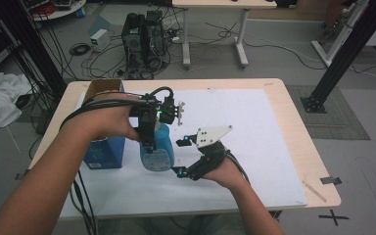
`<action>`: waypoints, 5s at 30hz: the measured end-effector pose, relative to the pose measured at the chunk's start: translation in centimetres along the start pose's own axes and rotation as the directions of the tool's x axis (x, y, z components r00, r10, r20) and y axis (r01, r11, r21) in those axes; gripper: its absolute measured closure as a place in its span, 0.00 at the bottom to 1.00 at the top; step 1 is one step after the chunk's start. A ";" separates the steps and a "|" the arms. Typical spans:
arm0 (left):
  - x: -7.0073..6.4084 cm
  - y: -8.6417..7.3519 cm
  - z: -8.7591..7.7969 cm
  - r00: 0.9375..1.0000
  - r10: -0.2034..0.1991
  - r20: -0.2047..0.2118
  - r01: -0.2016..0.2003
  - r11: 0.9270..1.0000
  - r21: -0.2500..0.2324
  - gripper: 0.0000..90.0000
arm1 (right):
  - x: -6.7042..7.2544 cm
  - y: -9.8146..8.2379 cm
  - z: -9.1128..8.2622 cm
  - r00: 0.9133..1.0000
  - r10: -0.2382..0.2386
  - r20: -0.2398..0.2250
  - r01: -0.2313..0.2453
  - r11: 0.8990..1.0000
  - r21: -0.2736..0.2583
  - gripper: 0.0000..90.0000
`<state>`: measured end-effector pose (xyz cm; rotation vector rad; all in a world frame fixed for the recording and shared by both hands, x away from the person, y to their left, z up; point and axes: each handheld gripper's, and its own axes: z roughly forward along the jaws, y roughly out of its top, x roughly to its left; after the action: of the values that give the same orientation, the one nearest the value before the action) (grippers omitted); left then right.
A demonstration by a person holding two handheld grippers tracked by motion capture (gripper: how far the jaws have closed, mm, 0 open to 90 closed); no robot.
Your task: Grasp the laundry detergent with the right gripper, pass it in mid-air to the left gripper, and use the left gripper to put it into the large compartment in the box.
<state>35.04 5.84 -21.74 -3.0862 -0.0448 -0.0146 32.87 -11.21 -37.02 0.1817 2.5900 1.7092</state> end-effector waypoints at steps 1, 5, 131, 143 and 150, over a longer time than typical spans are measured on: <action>0.0 -0.1 -0.3 1.000 -0.019 0.005 0.019 1.000 0.003 0.42 | 0.0 0.0 -0.4 1.000 0.006 0.006 -0.006 1.000 0.003 0.15; 0.6 -0.8 -1.5 0.999 -0.055 0.003 0.055 0.999 -0.001 0.42 | -0.7 0.1 -1.6 0.999 -0.036 0.014 0.036 0.999 0.016 0.15; 9.6 -17.7 5.5 0.448 -0.891 0.077 0.887 0.454 0.081 0.42 | -1.2 -0.7 -3.0 0.999 0.038 0.035 -0.044 0.984 0.171 0.15; 9.9 -17.3 6.6 0.507 -0.859 0.069 0.854 0.512 0.091 0.42 | -1.1 -0.8 -2.9 0.998 0.044 0.038 -0.050 0.983 0.174 0.15; 9.9 -17.3 6.9 0.540 -0.840 0.062 0.834 0.543 0.093 0.42 | -1.1 -0.8 -2.8 0.998 0.045 0.036 -0.051 0.983 0.176 0.15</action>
<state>44.50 23.76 -27.58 -2.6512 -1.4981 0.0991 33.66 -14.24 -36.65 0.2756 2.7340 1.4757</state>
